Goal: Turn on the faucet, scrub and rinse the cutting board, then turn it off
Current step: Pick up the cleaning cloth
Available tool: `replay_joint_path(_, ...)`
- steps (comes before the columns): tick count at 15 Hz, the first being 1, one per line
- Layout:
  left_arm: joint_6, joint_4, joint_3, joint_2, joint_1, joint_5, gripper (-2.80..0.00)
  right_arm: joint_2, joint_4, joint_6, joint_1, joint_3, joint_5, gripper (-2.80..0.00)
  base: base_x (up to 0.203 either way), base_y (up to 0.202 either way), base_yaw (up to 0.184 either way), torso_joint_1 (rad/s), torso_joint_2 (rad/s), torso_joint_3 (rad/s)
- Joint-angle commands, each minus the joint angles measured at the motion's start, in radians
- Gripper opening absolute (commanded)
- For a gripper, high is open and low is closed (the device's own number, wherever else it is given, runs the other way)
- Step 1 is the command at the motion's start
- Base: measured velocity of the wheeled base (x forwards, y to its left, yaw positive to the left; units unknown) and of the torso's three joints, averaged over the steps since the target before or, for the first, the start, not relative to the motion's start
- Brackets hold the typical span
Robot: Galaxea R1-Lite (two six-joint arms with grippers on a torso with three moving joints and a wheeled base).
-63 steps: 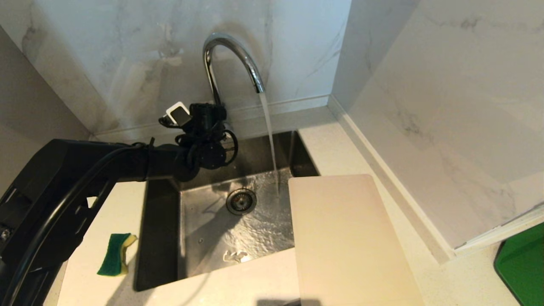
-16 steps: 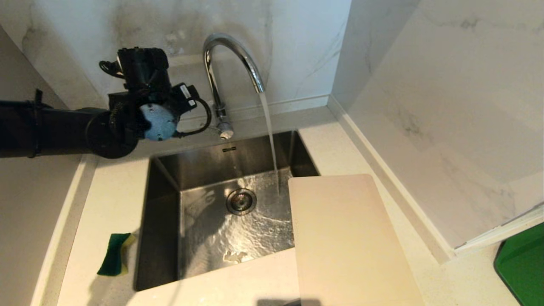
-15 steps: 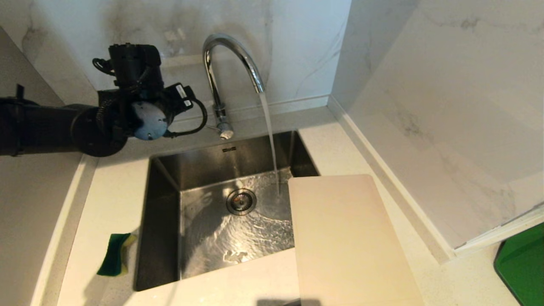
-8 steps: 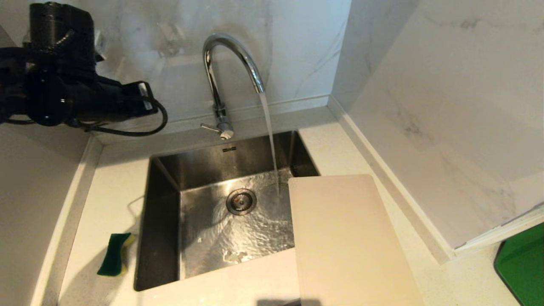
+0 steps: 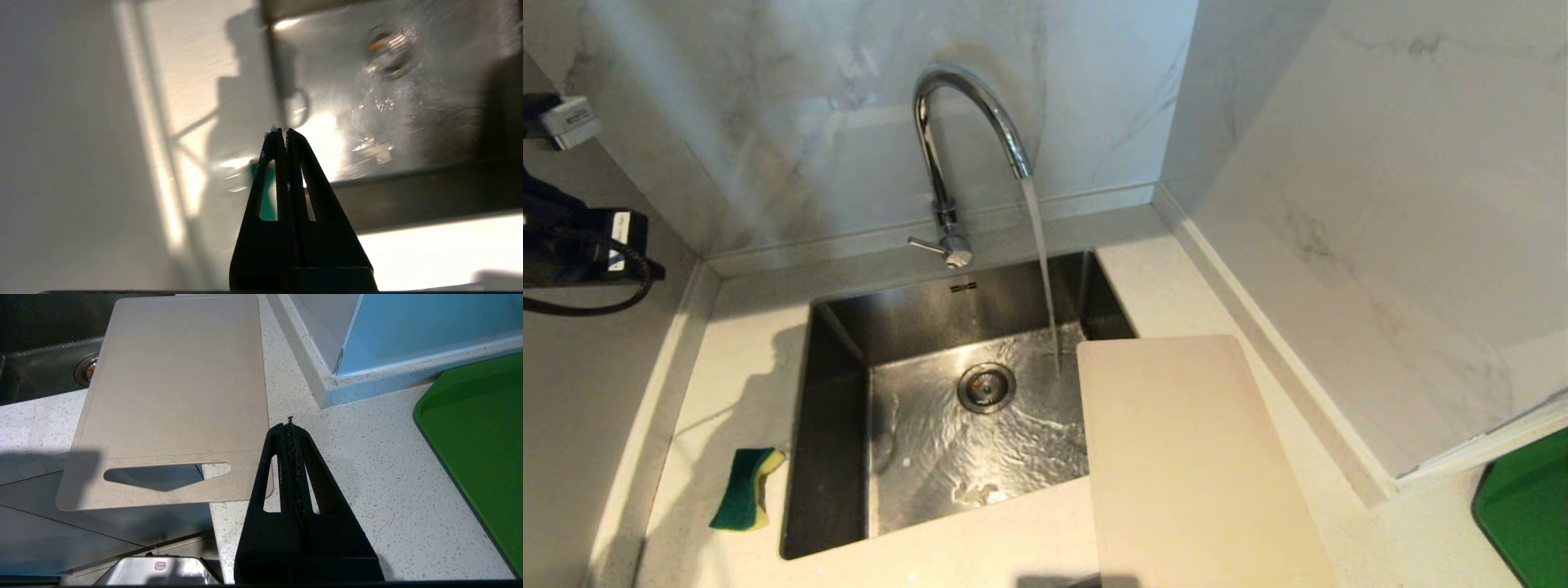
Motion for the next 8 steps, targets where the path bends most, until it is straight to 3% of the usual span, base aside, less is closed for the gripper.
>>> replay_joint_path(1,0.077,0.021,0.107,-0.079,0.071,-0.02,-2.8,0.0,0.0,0.0,0.0,0.0,0.0,-2.8,0.0,0.0,0.0,0.0,0.0,0.0)
replay_joint_path(4,0.091,0.035,0.286,-0.138,0.084,-0.074,-2.8,0.0,0.0,0.0,0.0,0.0,0.0,-2.8,0.0,0.0,0.0,0.0,0.0,0.0)
replay_joint_path(8,0.097,0.034,0.514,-0.226,0.129,-0.217,-2.8,0.0,0.0,0.0,0.0,0.0,0.0,-2.8,0.0,0.0,0.0,0.0,0.0,0.0)
